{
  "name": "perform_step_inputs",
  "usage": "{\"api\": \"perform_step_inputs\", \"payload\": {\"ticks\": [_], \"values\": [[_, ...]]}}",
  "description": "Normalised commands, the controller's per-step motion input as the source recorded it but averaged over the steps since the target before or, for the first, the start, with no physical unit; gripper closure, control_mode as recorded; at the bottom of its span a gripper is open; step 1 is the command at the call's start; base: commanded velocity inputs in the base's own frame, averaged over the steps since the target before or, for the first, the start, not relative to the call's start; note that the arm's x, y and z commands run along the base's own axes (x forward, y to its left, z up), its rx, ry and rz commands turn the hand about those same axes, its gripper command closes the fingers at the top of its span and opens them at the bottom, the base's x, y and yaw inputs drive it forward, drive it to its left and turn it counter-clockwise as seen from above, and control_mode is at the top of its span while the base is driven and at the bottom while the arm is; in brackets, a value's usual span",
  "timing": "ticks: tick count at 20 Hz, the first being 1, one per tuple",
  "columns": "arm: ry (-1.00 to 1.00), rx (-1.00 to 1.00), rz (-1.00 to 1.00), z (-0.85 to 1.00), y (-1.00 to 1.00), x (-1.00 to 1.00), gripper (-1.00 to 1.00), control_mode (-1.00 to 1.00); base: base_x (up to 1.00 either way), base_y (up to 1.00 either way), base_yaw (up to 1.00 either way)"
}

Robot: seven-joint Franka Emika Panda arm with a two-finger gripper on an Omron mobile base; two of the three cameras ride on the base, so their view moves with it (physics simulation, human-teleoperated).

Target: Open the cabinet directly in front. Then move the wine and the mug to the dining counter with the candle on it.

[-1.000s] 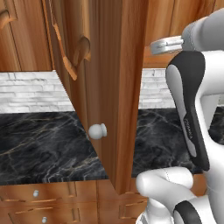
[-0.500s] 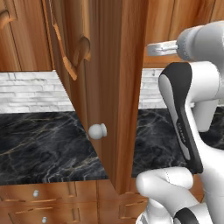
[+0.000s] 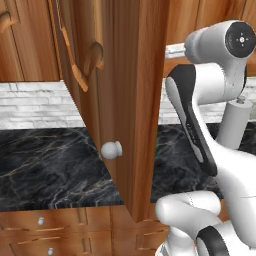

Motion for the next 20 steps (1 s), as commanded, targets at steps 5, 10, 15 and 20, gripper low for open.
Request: {"api": "perform_step_inputs", "payload": {"ticks": [5, 10, 15, 20], "values": [[0.13, 0.0, 0.0, 0.06, 0.0, 0.52, -1.0, -1.0, 0.0, 0.0, 0.0], [0.03, 0.0, 0.0, 0.0, 0.0, 0.14, -1.0, -1.0, 0.0, 0.0, 0.0], [-0.07, 0.0, -0.02, -0.02, 0.0, 0.21, -1.0, -1.0, 0.0, 0.0, 0.0], [-0.02, 0.0, 0.0, 0.0, 0.0, 0.27, -1.0, -1.0, 0.0, 0.0, 0.0]]}}
